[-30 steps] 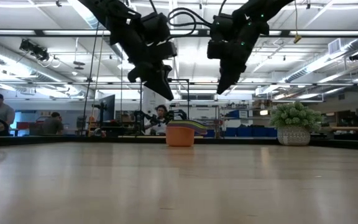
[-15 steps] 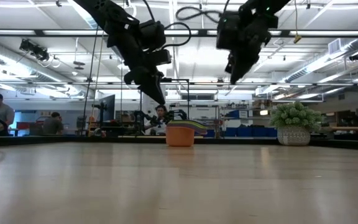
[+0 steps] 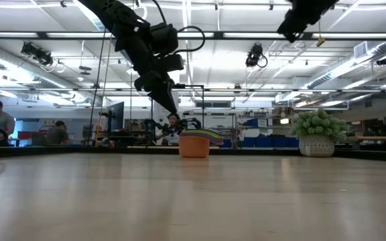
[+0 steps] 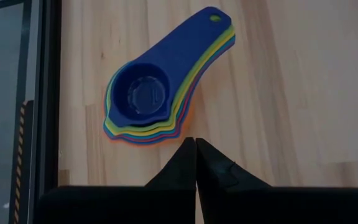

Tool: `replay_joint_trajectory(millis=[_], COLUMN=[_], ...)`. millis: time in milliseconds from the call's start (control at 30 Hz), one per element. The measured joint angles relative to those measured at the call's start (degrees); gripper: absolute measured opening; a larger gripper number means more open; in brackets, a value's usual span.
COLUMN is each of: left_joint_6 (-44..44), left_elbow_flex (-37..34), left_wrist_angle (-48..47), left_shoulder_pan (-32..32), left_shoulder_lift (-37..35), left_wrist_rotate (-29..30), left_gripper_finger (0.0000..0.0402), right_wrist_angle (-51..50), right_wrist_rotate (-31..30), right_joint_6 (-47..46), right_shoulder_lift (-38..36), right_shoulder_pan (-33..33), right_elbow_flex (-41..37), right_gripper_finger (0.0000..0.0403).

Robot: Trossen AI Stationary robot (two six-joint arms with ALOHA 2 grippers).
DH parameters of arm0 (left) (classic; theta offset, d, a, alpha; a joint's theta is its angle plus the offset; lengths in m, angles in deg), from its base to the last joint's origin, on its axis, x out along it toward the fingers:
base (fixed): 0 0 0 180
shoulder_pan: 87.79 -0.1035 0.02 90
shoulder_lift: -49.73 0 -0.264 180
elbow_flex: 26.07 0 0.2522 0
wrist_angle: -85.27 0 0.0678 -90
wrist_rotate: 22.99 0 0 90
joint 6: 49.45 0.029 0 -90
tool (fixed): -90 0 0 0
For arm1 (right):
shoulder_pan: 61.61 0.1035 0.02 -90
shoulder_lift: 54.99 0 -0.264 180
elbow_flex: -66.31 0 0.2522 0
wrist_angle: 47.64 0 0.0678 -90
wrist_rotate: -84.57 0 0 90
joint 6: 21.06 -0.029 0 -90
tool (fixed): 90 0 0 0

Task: Nest measuring cups in basket
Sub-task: Put the stacked measuring cups into the white bin

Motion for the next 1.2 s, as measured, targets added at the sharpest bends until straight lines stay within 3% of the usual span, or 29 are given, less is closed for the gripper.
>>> replay_joint_trajectory(millis=[233,500,767,933,1200], left_joint_6=[-0.02,-0.02,0.42,0.44,0.50], left_elbow_flex=[0.00,0.00,0.00,0.00,0.00], left_wrist_angle=[0.04,0.11,0.15,0.17,0.17], left_shoulder_pan=[0.00,0.00,0.04,0.04,0.04], left_shoulder_lift=[0.02,0.02,0.02,0.02,0.02], left_wrist_rotate=[0.00,0.00,0.02,0.01,0.00], left_gripper_finger=[0.0004,0.0004,0.0004,0.0004,0.0004], right_wrist_angle=[17.09,30.75,40.03,43.95,41.64], right_wrist_rotate=[-3.06,-3.19,-3.28,-2.51,7.80], right_joint_6=[-8.87,-11.40,-11.70,-11.96,-12.10], right_shoulder_lift=[-14.19,-22.62,-24.66,-24.65,-24.61], right_shoulder_pan=[0.89,3.01,3.39,3.39,3.41], right_elbow_flex=[-15.13,-27.94,-36.86,-38.39,-38.40], right_gripper_finger=[0.0001,0.0000,0.0000,0.0000,0.0005])
